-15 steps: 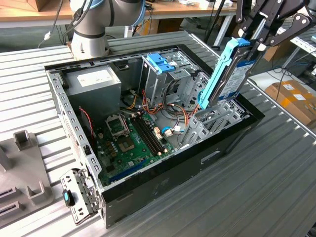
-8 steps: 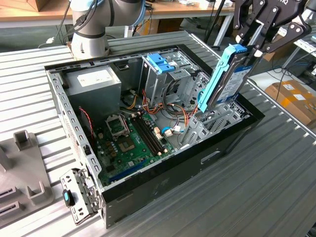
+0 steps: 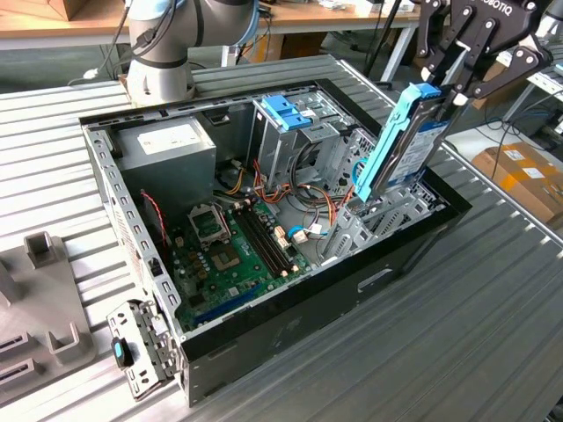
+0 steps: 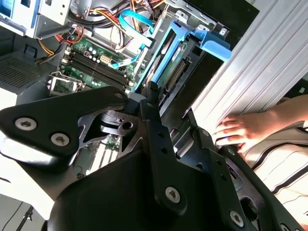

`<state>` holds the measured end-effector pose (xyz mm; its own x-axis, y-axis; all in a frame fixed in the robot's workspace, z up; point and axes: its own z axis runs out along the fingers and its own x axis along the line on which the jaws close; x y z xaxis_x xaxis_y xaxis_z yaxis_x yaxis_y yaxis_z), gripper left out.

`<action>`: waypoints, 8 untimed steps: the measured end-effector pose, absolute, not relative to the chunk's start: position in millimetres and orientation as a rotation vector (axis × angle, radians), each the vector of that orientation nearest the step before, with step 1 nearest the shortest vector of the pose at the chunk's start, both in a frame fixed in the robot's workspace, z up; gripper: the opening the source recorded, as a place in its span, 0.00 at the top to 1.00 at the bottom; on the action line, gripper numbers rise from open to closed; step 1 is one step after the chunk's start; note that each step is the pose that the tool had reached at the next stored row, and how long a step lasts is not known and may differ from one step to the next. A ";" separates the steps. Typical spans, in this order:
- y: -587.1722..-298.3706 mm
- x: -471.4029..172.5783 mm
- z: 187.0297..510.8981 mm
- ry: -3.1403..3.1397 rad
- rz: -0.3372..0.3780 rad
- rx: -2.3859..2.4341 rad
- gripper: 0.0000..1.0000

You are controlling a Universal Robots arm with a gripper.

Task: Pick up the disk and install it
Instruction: 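Pick up the disk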

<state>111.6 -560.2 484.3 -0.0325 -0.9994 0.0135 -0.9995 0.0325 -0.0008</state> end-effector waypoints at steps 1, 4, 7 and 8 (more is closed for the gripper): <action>-560.2 111.8 483.4 -2.251 0.016 2.179 0.65; -560.2 111.8 483.2 -2.251 0.015 2.179 0.65; -560.2 111.8 482.9 -2.251 0.015 2.179 0.65; -560.2 111.8 482.8 -2.251 0.015 2.179 0.65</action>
